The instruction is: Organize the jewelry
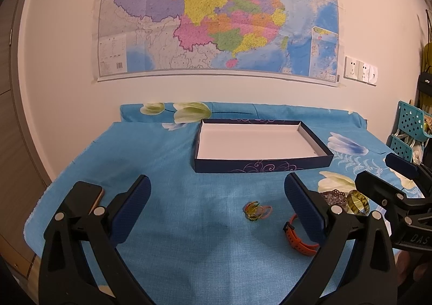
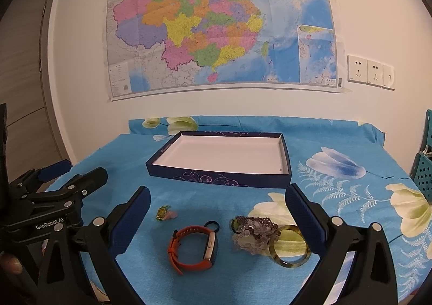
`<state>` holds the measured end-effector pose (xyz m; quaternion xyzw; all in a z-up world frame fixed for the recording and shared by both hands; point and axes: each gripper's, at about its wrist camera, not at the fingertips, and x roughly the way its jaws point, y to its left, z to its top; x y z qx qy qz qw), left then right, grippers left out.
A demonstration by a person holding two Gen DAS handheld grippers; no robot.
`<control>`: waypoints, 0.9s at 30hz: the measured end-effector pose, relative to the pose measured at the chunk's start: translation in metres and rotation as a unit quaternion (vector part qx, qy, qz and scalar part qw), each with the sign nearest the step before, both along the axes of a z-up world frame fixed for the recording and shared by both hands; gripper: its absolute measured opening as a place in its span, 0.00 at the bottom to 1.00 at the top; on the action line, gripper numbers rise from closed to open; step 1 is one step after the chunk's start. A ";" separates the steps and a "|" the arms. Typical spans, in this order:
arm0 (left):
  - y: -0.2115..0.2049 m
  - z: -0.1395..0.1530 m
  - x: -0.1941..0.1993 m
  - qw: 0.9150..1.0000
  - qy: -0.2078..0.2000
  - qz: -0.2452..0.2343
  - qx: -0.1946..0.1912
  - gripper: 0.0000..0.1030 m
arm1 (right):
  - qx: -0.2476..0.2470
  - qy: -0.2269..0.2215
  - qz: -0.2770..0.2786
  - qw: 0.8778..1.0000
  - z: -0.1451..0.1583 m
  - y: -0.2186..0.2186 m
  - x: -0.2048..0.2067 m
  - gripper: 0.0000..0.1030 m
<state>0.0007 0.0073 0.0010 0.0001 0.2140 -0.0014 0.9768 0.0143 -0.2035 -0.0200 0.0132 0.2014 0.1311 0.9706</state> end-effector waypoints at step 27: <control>-0.001 -0.008 0.002 1.000 0.003 0.001 0.000 0.95 | 0.002 0.003 0.001 1.000 0.002 0.001 0.001 0.94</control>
